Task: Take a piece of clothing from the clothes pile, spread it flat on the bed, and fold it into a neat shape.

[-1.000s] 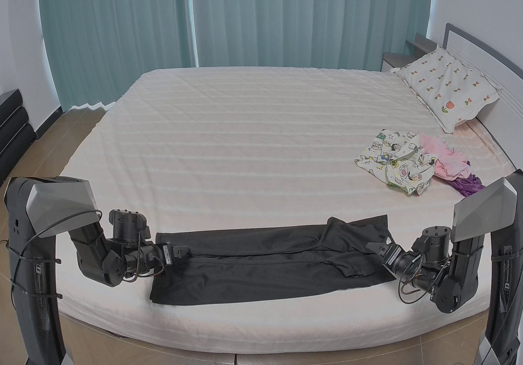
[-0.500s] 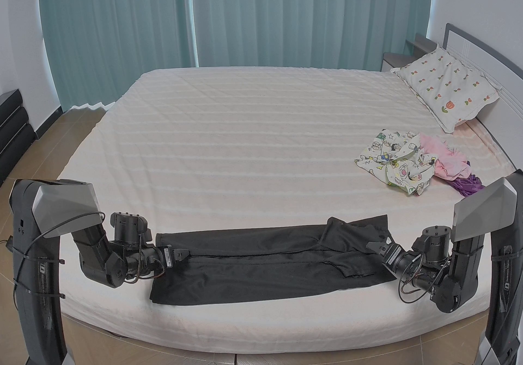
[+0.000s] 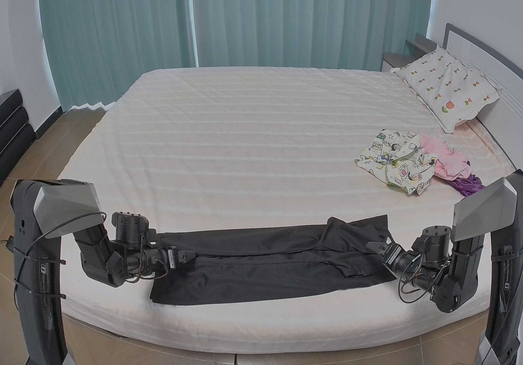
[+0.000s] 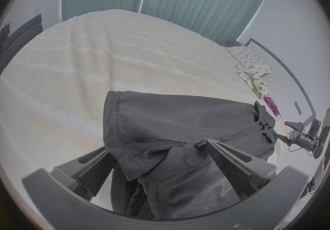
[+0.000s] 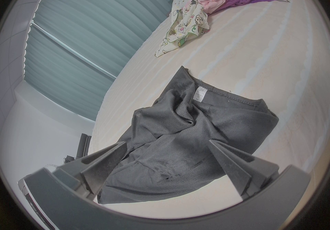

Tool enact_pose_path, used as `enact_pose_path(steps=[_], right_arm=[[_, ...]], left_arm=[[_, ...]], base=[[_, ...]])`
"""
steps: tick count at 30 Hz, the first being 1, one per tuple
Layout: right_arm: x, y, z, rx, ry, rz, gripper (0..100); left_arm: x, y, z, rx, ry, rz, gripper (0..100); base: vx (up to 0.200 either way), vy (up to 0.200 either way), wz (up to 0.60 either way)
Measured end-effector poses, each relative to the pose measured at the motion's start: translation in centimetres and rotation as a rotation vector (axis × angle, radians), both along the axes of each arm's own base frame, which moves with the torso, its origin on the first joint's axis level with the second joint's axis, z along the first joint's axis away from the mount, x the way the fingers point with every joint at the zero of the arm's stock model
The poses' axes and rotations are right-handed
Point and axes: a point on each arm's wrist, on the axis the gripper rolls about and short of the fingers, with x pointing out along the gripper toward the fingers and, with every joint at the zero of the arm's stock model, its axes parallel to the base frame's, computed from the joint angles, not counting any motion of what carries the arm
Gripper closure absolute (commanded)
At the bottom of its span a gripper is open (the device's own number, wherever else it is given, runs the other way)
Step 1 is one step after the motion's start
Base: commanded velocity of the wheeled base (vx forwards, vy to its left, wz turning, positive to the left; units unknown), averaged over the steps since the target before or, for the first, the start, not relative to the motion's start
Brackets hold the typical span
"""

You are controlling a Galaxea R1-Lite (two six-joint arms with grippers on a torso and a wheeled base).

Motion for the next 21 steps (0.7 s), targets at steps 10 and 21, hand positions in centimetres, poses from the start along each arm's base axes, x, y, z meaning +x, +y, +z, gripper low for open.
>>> enact_pose_path(steps=[10,21], right_arm=[[0.03,-0.03,0.0,0.0,-0.001,-0.001,0],[0.0,-0.06,0.0,0.001,0.001,-0.003,0]], left_arm=[[0.01,0.05,-0.09,0.005,0.0,-0.004,100],[-0.4,0.82,0.77,0.013,-0.008,0.023,100]], base=[[0.0,0.0,0.0],[0.0,0.0,0.0]])
